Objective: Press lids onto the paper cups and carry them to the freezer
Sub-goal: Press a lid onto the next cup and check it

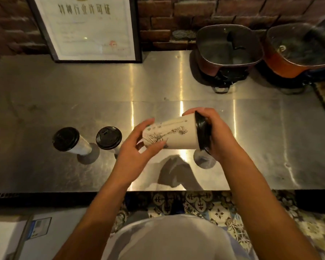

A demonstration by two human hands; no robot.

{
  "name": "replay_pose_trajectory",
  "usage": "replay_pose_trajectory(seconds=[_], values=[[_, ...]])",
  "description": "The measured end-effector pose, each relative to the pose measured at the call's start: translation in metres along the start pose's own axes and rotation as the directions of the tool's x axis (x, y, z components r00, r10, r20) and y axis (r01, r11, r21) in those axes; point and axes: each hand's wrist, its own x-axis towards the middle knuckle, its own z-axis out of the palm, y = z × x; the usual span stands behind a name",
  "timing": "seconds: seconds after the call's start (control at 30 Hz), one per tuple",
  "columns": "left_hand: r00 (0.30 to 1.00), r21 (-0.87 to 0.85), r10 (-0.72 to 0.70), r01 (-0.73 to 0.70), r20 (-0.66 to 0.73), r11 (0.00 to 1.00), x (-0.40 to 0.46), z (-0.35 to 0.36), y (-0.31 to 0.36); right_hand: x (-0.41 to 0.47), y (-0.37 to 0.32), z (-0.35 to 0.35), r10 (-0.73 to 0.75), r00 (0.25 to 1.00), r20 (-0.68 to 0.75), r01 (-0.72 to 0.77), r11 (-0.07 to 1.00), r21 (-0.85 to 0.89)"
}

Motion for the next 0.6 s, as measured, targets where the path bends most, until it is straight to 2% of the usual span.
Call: replay_pose_trajectory(seconds=[0.07, 0.1, 0.17, 0.23, 0.33, 0.4, 0.5, 0.57, 0.6], values=[[0.996, -0.092, 0.079, -0.082, -0.031, 0.992, -0.008, -0.002, 0.027, -0.014, -0.013, -0.002, -0.023, 0.997, 0.068, 0.013, 0.990, 0.142], [0.988, -0.083, 0.148, -0.152, -0.049, 0.985, -0.014, -0.002, 0.038, -0.020, -0.017, -0.005, -0.068, 0.993, 0.093, 0.050, 0.981, 0.185], [0.944, 0.053, 0.318, -0.315, -0.086, 0.948, -0.025, -0.003, 0.054, -0.029, -0.023, -0.009, -0.180, 0.977, 0.118, 0.149, 0.961, 0.234], [0.881, 0.256, 0.464, -0.429, -0.091, 0.866, -0.031, -0.004, 0.063, -0.037, -0.025, -0.011, -0.289, 0.943, 0.168, 0.245, 0.939, 0.240], [0.829, 0.338, 0.559, -0.523, -0.008, 0.782, -0.032, -0.004, 0.068, -0.047, -0.024, -0.012, -0.337, 0.920, 0.202, 0.304, 0.936, 0.176], [0.790, 0.344, 0.603, -0.600, 0.114, 0.722, -0.034, -0.004, 0.069, -0.050, -0.023, -0.009, -0.277, 0.947, 0.160, 0.257, 0.957, 0.139], [0.696, 0.375, 0.663, -0.713, 0.276, 0.592, -0.037, -0.004, 0.076, -0.056, -0.023, 0.000, -0.045, 0.970, 0.240, -0.025, 0.960, 0.280], [0.644, 0.377, 0.702, -0.759, 0.306, 0.531, -0.036, -0.004, 0.082, -0.060, -0.024, 0.005, 0.053, 0.958, 0.283, -0.159, 0.916, 0.369], [0.637, 0.371, 0.716, -0.762, 0.286, 0.530, -0.036, -0.004, 0.085, -0.063, -0.026, 0.007, 0.063, 0.960, 0.272, -0.171, 0.902, 0.396]])
